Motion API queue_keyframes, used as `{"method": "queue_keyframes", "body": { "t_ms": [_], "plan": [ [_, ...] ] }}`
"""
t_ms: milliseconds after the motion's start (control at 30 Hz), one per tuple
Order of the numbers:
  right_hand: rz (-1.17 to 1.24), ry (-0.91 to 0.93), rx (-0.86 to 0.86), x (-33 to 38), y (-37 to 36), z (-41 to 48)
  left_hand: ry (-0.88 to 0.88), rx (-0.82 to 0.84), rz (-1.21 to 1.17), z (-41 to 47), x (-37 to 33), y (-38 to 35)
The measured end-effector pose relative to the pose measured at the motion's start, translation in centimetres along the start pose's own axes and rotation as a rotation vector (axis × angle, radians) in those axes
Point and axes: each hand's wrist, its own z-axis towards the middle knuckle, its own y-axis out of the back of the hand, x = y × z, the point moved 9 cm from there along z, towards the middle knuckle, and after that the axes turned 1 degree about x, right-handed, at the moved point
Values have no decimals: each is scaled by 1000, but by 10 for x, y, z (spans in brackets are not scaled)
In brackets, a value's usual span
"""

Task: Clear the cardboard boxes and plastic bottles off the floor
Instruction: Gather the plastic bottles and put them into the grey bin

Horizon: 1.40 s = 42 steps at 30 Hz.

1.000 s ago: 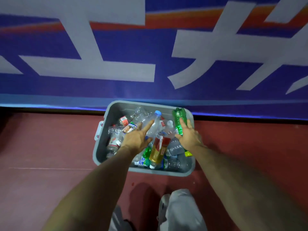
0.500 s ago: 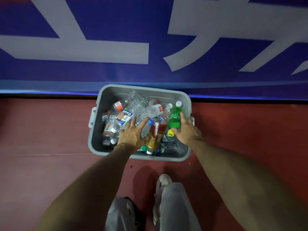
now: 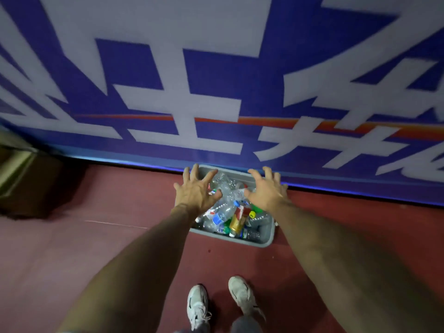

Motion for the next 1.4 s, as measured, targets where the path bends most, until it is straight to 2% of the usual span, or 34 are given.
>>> {"method": "queue_keyframes", "body": {
  "t_ms": [233, 500, 733, 933, 1200, 1400],
  "plan": [
    [-163, 323, -58, 114, 67, -45, 238, -209, -25, -89, 62, 93],
    [-363, 758, -79, 287, 48, -142, 674, -367, -67, -266, 175, 115],
    [-510, 1151, -16, 466, -58, -296, 1058, -454, -196, -482, 297, 79],
    [-595, 1436, 26, 592, -170, -465, 1309, -485, -274, -673, 374, 26],
    [-740, 1785, 170, 658, -321, -677, 1674, -492, -396, -899, 394, -65],
    [-822, 1982, 214, 701, -403, -799, 1898, -507, -473, -1024, 410, -113]
  ]
}}
